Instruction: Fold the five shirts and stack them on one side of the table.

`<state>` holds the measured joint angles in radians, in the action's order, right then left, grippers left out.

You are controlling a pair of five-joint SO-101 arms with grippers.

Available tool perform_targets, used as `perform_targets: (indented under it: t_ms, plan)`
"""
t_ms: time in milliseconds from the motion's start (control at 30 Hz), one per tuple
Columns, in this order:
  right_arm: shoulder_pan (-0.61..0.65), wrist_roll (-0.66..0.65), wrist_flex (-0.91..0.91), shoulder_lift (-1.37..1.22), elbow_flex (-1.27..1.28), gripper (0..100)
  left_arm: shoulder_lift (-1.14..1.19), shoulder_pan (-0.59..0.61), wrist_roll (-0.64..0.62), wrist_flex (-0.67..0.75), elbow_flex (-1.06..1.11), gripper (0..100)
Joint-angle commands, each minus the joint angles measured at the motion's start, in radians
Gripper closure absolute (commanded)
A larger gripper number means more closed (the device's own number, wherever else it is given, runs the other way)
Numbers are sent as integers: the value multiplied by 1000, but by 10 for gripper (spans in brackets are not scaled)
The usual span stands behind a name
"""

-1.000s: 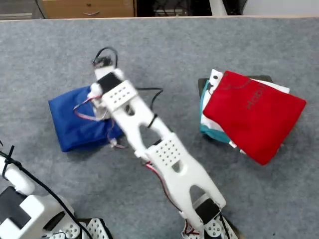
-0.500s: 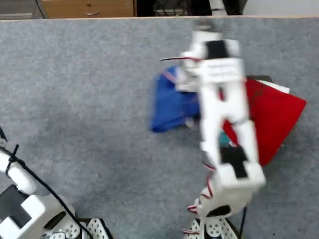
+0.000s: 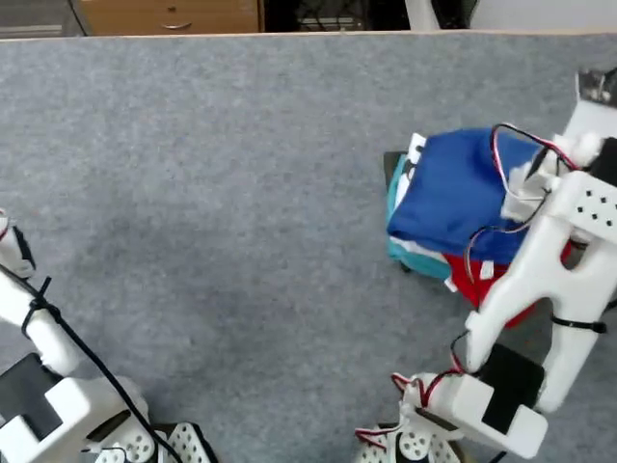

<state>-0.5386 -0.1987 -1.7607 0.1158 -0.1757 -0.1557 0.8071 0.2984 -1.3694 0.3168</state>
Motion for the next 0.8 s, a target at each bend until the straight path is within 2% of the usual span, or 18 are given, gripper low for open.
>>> perform_targets:
  t_ms: [0,133,167,233,333,400,500,533,600,733,767]
  plan:
    - [-68,-17,-6,-18,5,805,-15,-62,8,-58,-33,971]
    - [-92,-40,-6,-18,1,482,-17,-134,6,-71,-31,971]
    - [-91,-52,-6,-5,2,434,-17,-154,6,-71,-27,971]
    - [-91,-48,-6,28,1,424,-29,-206,6,-71,5,971]
    - [-91,-38,-6,105,7,527,-123,-312,5,-61,127,971]
    - [-92,-43,-6,174,8,675,-245,-398,3,-60,223,971]
    - [-92,-44,-6,268,15,944,-493,-476,-29,18,404,971]
    - [-91,-46,-6,291,28,994,-583,-487,-43,49,467,971]
    - [-89,-46,-6,337,79,928,-756,-512,-57,87,591,971]
    - [-87,-141,9,429,248,989,-1079,-561,-52,135,799,970]
    - [-81,-164,21,460,305,979,-1157,-573,-52,144,845,970]
